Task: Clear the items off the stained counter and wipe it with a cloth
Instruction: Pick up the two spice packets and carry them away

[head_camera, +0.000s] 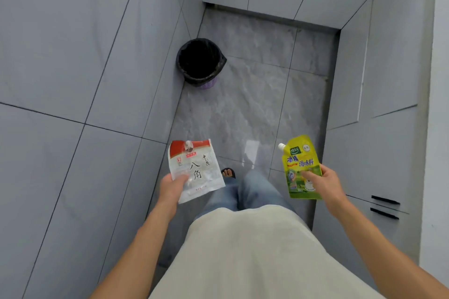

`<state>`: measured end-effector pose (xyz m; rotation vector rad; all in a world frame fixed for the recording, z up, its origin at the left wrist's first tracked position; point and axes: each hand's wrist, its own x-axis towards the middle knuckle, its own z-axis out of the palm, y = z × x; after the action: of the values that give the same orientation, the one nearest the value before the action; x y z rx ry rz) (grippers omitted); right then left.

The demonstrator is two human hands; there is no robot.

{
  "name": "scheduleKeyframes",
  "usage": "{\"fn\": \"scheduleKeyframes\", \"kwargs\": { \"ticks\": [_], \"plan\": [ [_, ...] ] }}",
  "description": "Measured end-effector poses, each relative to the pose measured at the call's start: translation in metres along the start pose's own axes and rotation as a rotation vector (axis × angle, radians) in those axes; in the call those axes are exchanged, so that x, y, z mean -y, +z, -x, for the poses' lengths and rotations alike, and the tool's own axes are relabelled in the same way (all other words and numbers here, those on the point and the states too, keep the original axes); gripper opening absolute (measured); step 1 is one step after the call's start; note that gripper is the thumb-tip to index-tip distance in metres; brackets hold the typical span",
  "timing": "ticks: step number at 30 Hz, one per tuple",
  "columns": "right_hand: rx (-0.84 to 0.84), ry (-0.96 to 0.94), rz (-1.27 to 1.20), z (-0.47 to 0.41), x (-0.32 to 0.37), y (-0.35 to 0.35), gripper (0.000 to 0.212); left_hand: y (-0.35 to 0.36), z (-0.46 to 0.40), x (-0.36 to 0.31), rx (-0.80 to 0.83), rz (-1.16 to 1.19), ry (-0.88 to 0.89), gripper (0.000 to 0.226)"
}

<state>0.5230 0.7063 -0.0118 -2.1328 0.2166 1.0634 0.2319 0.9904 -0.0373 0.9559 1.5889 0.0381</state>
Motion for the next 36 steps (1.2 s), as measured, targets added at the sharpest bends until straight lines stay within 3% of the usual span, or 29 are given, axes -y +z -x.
{"fn": "scheduleKeyframes", "kwargs": {
  "ticks": [6, 12, 25, 36],
  "plan": [
    [-0.037, 0.048, 0.057, -0.046, 0.034, -0.014, 0.01, 0.031, -0.049, -0.092, 0.018, -0.017, 0.049, 0.019],
    [-0.004, 0.017, 0.086, -0.123, 0.125, -0.011, 0.013, 0.049, -0.087, -0.149, -0.042, -0.021, 0.035, 0.013],
    [0.224, -0.199, 0.207, -0.205, 0.34, 0.085, 0.018, 0.02, -0.119, -0.176, -0.217, 0.15, -0.153, 0.015],
    [0.193, -0.124, 0.288, -0.245, 0.404, 0.143, 0.015, 0.006, -0.208, -0.275, -0.146, 0.141, -0.179, 0.017]
  ]
}}
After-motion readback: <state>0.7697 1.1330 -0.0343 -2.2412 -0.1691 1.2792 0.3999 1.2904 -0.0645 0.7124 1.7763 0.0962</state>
